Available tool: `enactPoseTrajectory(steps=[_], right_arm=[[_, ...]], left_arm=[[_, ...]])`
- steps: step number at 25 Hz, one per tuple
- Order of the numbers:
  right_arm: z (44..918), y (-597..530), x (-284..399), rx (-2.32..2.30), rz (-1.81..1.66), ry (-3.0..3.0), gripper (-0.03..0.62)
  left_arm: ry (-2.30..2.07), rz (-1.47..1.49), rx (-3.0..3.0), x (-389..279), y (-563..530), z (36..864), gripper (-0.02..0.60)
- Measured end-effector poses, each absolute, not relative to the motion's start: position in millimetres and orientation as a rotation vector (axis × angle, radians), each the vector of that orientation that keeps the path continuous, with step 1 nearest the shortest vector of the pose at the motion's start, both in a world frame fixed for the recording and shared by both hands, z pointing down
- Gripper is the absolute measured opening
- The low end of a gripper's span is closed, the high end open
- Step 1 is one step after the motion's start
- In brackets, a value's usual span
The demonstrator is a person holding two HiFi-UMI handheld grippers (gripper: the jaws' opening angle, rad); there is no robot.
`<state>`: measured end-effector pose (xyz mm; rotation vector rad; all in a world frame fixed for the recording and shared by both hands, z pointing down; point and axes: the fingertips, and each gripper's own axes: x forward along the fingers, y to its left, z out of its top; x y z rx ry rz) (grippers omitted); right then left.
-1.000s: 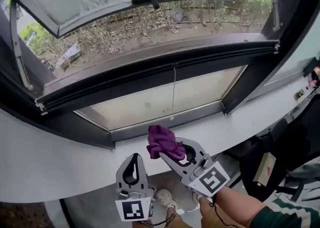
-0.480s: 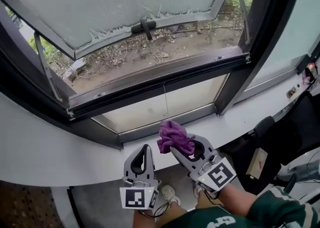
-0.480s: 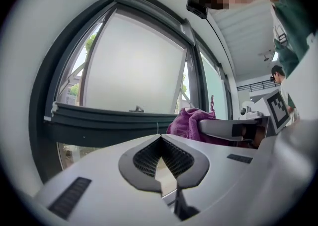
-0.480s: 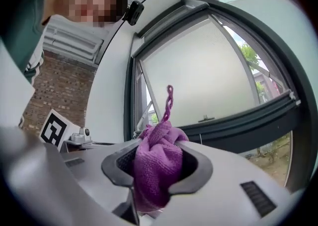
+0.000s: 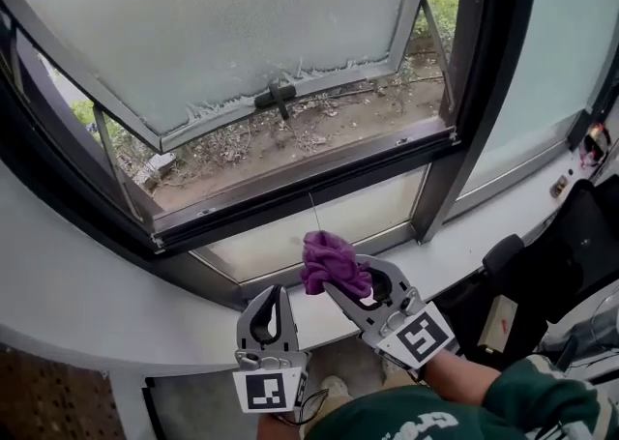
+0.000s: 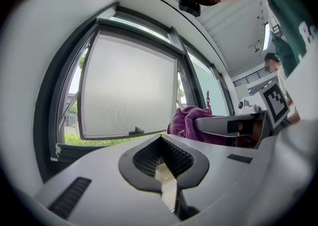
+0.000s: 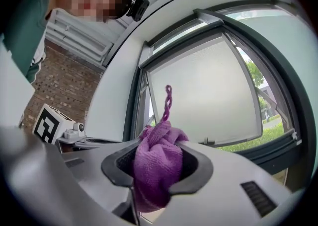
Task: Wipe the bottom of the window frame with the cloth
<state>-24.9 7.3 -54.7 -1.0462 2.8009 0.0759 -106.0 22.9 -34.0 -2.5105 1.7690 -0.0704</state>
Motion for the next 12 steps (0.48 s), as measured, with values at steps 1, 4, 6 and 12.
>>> enactPoseTrajectory(steps=[1,4,6,12], right_arm=[[-61,9,-24,-1.049,0.084,2.797,0.149],[-74,16,-22,-1.051,0.097,2.785,0.149],[-79,20,-22,-1.045,0.122,2.781,0.149],[-85,29,-25,-1.056,0.137,2.795,0.149]], left_arm=[[1.763,-0.056,-2.510,-105,26,-39,0.006],[1.729,-0.017,-2.506,-101,31,-56,0.006],[1.704,-0.005,-2.508,-97,33,-64,0.006],[1.605,0.006,-2.530,-88,34,-78,0.006]])
